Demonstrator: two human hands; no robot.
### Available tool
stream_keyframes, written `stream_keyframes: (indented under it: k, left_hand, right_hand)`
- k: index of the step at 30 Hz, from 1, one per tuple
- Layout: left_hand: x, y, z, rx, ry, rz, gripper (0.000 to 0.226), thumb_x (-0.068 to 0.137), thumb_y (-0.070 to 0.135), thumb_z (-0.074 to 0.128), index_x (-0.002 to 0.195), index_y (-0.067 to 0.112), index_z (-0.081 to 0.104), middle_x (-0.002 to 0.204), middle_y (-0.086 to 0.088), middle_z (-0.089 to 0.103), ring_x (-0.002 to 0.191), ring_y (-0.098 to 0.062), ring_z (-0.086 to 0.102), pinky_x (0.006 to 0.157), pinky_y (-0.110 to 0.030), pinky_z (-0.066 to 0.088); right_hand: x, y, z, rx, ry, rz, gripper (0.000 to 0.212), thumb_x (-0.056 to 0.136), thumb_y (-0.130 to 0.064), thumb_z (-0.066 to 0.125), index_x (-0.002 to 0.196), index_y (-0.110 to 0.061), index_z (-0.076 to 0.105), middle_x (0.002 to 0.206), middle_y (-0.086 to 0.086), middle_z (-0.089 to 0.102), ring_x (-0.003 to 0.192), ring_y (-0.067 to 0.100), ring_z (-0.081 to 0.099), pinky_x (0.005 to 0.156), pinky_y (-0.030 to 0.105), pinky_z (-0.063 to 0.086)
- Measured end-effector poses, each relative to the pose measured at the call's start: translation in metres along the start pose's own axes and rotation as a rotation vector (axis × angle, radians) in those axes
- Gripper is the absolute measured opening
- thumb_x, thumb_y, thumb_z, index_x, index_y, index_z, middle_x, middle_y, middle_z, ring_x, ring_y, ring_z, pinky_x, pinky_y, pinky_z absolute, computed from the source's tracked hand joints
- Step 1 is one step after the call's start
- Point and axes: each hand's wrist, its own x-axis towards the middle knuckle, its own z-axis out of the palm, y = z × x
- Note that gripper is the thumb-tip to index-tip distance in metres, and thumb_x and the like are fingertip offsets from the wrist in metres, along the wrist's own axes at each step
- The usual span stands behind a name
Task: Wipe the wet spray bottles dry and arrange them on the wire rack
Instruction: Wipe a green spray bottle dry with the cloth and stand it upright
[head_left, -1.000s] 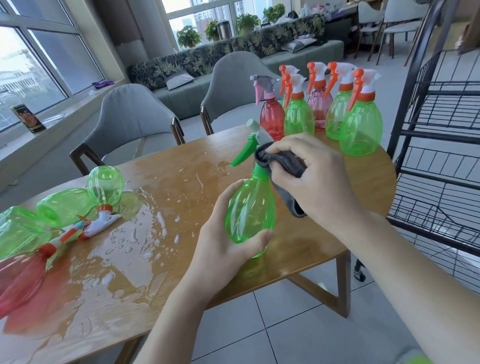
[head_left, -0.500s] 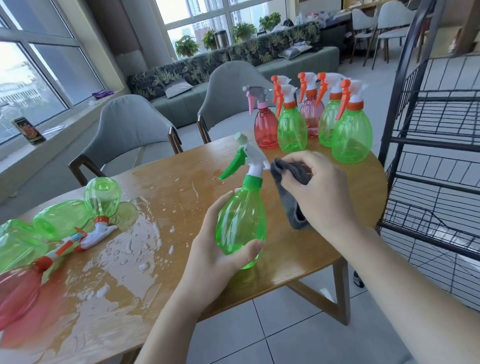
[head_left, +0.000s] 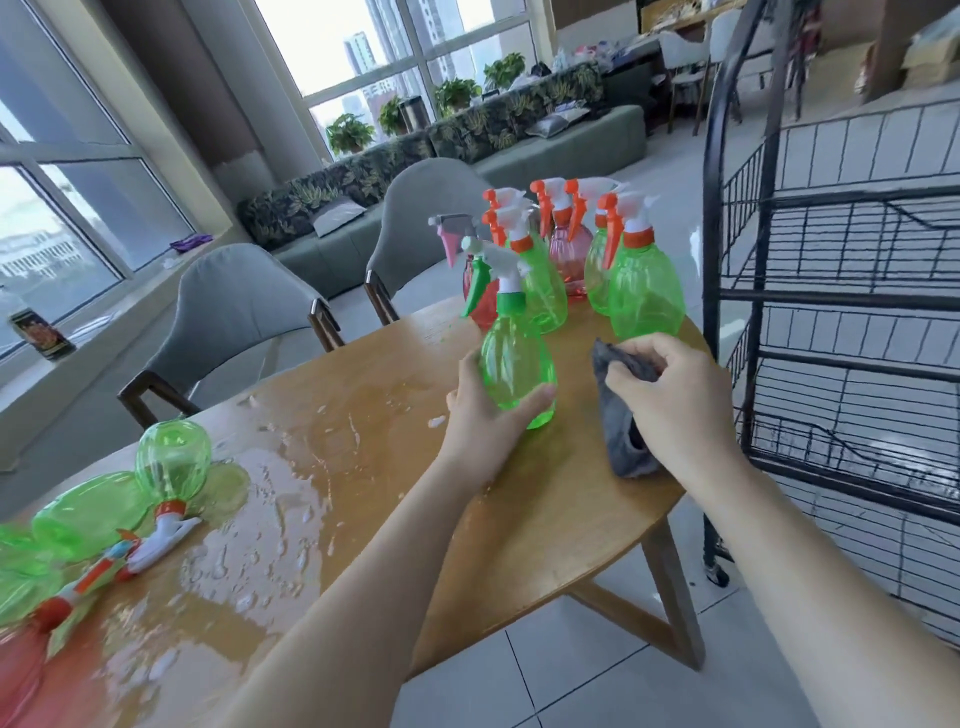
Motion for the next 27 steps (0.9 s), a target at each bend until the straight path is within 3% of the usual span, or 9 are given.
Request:
stream_keyframes:
  k: [2, 4, 10, 19, 27]
  left_hand:
    - [0.026, 0.005, 0.017, -0.026, 0.047, -0.001, 0.088, 0.087, 0.044, 0.089, 0.155, 0.028, 0.036, 0.137, 0.01, 0.056, 0.133, -0.017, 0.052, 0.109, -0.033, 0.041]
    - [0.048, 0.01, 0.032, -0.022, 0.065, 0.004, 0.086, 0.085, 0.036, 0.092, 0.153, 0.023, 0.04, 0.138, 0.006, 0.06, 0.126, -0.015, 0.056, 0.104, -0.029, 0.043]
    - [0.097, 0.017, 0.062, 0.003, 0.079, -0.023, 0.107, 0.083, 0.039, 0.093, 0.165, 0.015, 0.029, 0.163, -0.006, 0.048, 0.15, -0.027, 0.045, 0.121, -0.042, 0.04]
    - [0.122, 0.013, 0.071, -0.037, 0.136, -0.104, 0.103, 0.079, 0.041, 0.095, 0.157, 0.013, 0.035, 0.153, -0.01, 0.055, 0.139, -0.031, 0.054, 0.115, -0.047, 0.047]
    - [0.12, 0.014, 0.061, -0.005, 0.129, -0.102, 0.104, 0.077, 0.046, 0.095, 0.158, 0.017, 0.038, 0.154, -0.007, 0.056, 0.14, -0.027, 0.054, 0.115, -0.043, 0.047]
  right_hand:
    - [0.004, 0.003, -0.007, 0.011, 0.011, 0.004, 0.01, 0.09, -0.016, 0.073, 0.1, -0.019, 0.075, 0.087, -0.009, 0.069, 0.087, 0.012, 0.063, 0.065, 0.011, 0.041]
    - [0.008, 0.007, -0.013, 0.014, 0.028, 0.007, 0.009, 0.09, -0.015, 0.073, 0.097, -0.02, 0.075, 0.084, -0.012, 0.068, 0.086, 0.01, 0.063, 0.064, 0.008, 0.04]
    - [0.018, 0.017, -0.028, 0.022, 0.063, 0.045, 0.008, 0.089, -0.017, 0.073, 0.096, -0.021, 0.075, 0.087, -0.009, 0.072, 0.089, 0.011, 0.066, 0.078, 0.023, 0.047]
    - [0.024, 0.024, -0.029, 0.018, 0.012, 0.044, 0.009, 0.089, -0.017, 0.073, 0.096, -0.023, 0.075, 0.083, -0.021, 0.067, 0.085, 0.005, 0.064, 0.067, 0.0, 0.04]
    - [0.019, 0.017, -0.026, 0.049, -0.029, 0.044, 0.008, 0.089, -0.018, 0.073, 0.092, -0.025, 0.074, 0.084, -0.019, 0.07, 0.079, -0.008, 0.061, 0.066, 0.0, 0.04]
